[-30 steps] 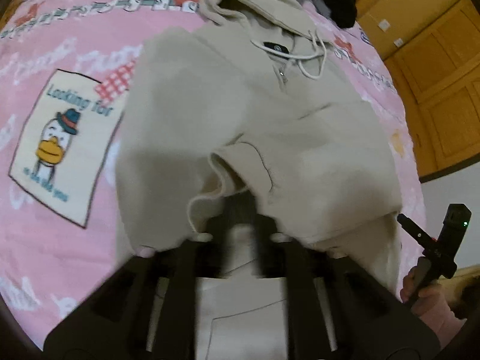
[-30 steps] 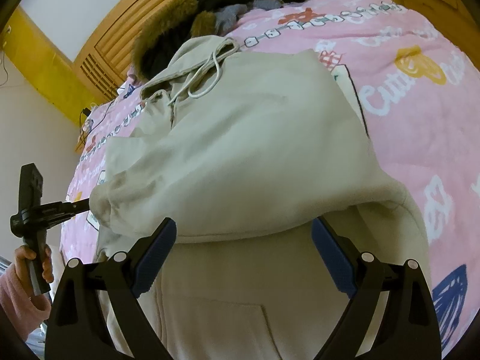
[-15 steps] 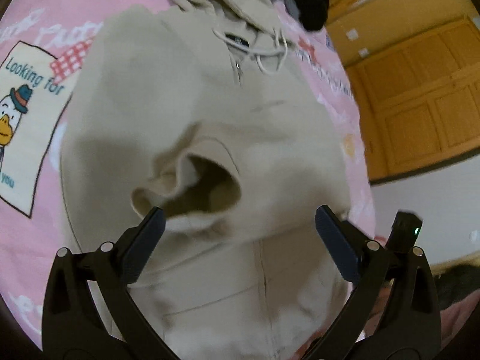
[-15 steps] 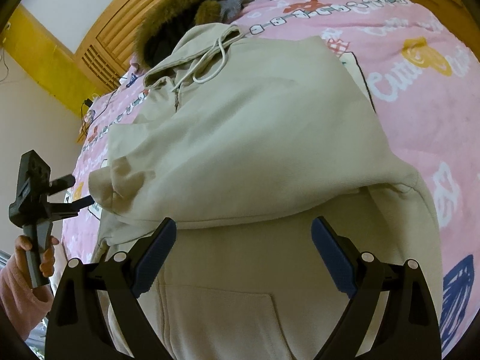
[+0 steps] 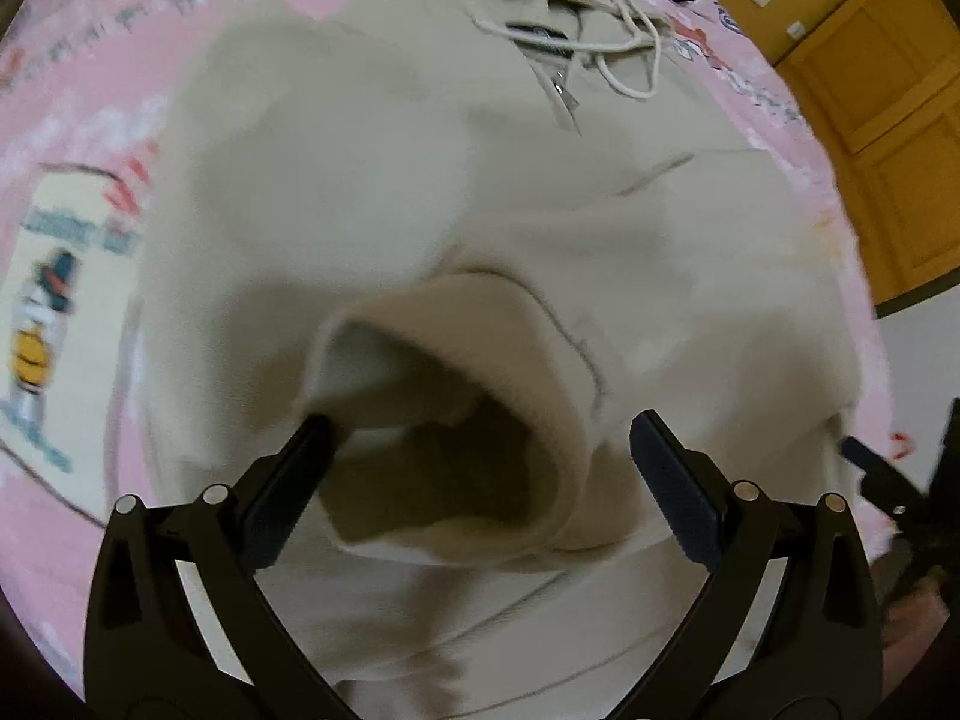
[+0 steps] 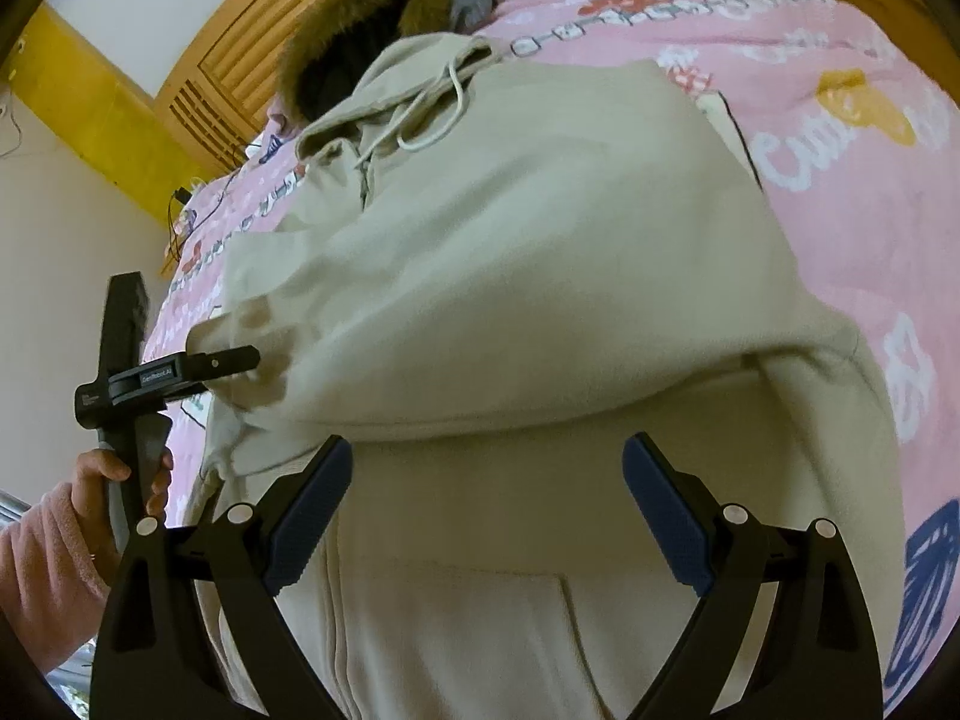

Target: Fold large clothes

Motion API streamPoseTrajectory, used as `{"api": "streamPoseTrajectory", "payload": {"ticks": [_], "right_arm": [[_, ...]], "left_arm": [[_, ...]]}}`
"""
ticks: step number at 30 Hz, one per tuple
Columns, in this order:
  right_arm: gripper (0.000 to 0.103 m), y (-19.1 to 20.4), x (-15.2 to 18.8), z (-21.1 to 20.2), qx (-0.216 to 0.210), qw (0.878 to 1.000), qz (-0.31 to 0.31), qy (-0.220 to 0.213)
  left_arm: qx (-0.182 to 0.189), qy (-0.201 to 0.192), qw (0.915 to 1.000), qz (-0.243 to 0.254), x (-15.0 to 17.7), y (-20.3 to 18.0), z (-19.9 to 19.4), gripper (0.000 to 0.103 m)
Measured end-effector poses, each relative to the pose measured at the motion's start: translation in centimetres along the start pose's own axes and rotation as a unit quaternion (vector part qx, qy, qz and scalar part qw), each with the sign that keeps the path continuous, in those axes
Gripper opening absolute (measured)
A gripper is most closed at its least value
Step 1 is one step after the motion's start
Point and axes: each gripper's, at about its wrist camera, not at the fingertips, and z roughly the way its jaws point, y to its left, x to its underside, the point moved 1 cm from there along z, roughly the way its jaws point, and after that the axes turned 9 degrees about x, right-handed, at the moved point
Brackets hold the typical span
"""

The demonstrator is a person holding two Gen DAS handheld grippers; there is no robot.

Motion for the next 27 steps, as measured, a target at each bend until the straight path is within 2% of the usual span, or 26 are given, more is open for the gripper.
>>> {"api": "streamPoseTrajectory", "payload": {"ticks": [1, 2, 3, 4, 5, 6, 7, 9, 13, 20, 24, 26, 27], "right_arm": [[0.089, 0.0, 0.2, 0.1, -0.002, 1.0, 0.002, 0.003], [0.089, 0.0, 0.4, 0.2, -0.002, 1.0, 0.002, 0.005], [0.089, 0.0, 0.5, 0.3, -0.001, 1.0, 0.0, 0.006], [0.089, 0.1, 0.5, 0.4, -0.001, 1.0, -0.001, 0.008], [0.089, 0.1, 0.6, 0.6, 0.0, 1.0, -0.002, 0.01], [0.089, 0.1, 0.6, 0.7, 0.0, 1.0, 0.0, 0.01], [0.089, 0.1, 0.5, 0.7, -0.001, 1.0, 0.002, 0.01], [0.089, 0.1, 0.4, 0.6, 0.0, 1.0, 0.004, 0.006], [0.089, -0.2, 0.4, 0.7, 0.001, 1.0, 0.01, 0.006], [0.089, -0.5, 0.5, 0.7, 0.005, 1.0, 0.01, 0.008], [0.089, -0.7, 0.3, 0.4, 0.007, 1.0, 0.016, 0.004], [0.089, -0.6, 0.2, 0.3, 0.005, 1.0, 0.02, 0.002], [0.089, -0.4, 0.1, 0.1, 0.007, 1.0, 0.019, 0.001]], "left_arm": [[-0.005, -0.003, 1.0, 0.005, 0.1, 0.0, -0.2, 0.089], [-0.01, -0.002, 0.9999, 0.005, 0.1, 0.1, 0.0, 0.071], [-0.012, 0.003, 0.9999, -0.002, -0.1, 0.3, 0.4, 0.042], [-0.003, 0.009, 0.9999, -0.011, -0.3, 0.4, 1.0, 0.035], [0.005, 0.009, 0.9998, -0.018, -0.4, 0.6, 1.4, 0.034], [0.01, 0.005, 0.9998, -0.018, -0.6, 0.5, 1.6, 0.024], [0.013, 0.002, 0.9998, -0.016, -0.5, 0.4, 1.6, 0.022], [-0.009, -0.002, 0.9999, -0.008, -0.3, -0.1, 1.6, 0.014], [-0.048, -0.017, 0.9985, 0.02, 0.4, -1.6, 0.4, 0.011], [-0.044, -0.074, 0.9963, 0.005, 1.1, -2.4, -5.4, 0.01], [-0.064, -0.099, 0.993, -0.005, 1.5, -1.6, -9.4, 0.01], [-0.08, -0.097, 0.992, -0.014, 1.5, -0.6, -10.1, 0.01], [-0.087, -0.078, 0.9929, -0.022, 1.5, 0.6, -9.7, 0.01]]}}
